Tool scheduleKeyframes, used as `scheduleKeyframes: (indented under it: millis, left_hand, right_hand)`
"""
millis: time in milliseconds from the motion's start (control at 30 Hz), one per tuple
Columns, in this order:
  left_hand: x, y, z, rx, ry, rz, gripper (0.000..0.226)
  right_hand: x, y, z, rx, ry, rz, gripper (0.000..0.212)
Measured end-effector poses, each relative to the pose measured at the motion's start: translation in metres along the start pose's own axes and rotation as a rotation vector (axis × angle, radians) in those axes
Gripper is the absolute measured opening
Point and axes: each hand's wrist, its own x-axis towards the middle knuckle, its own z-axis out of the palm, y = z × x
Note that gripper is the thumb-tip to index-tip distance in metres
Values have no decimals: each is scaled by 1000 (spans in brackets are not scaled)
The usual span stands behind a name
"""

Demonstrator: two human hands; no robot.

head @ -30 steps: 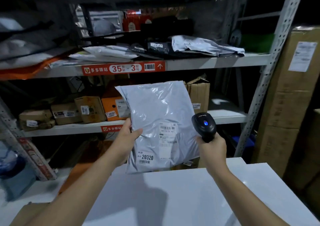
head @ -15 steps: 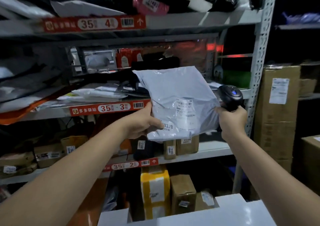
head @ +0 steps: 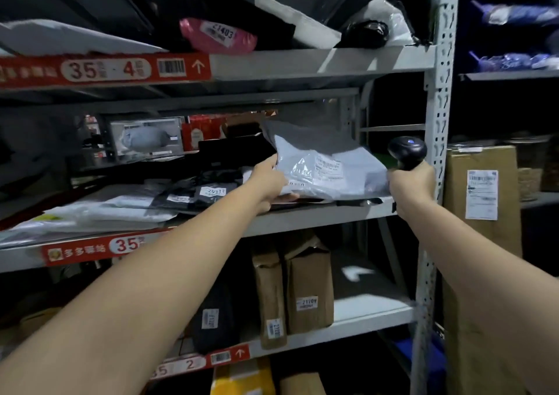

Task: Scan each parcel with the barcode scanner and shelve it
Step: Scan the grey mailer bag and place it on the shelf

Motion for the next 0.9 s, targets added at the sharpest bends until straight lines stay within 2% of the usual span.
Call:
scheduleKeyframes:
  millis: [133,200,300,433,467,567,600,733,900]
  left_hand:
    - [53,1,26,-206,113,-88,61]
    - [62,-1,36,-307,123,-162,63]
    - [71,-13,41,-252,146,-193,62]
    - [65,-28,36,-152,111,-157,23]
    - [61,-30,35,-142,96,-140,24]
    - [46,-36,21,-127,75,-91,58]
    - [39,-38,16,-126,82,-90,60]
    - [7,-46,2,-205,46,-42,49]
    - [-51,-60,-23,-169,25,-110,31]
  right_hand:
    - [16,16,9,-163,-11,-81,16]
    - [15,30,17,-197,-91,-129,13]
    - [12,51,27,-176,-250,-101,12]
    - [5,62,29,-134,-289,-56,15]
    - [3,63,27,-117,-291,-54,18]
    - [-8,66,16,-98,-309,-30,20]
    - [-13,66,11,-89,-315,-15,18]
    - [-42,66,-7,-51,-373,61,5]
    - [-93,69,-33,-67,-480,121,9]
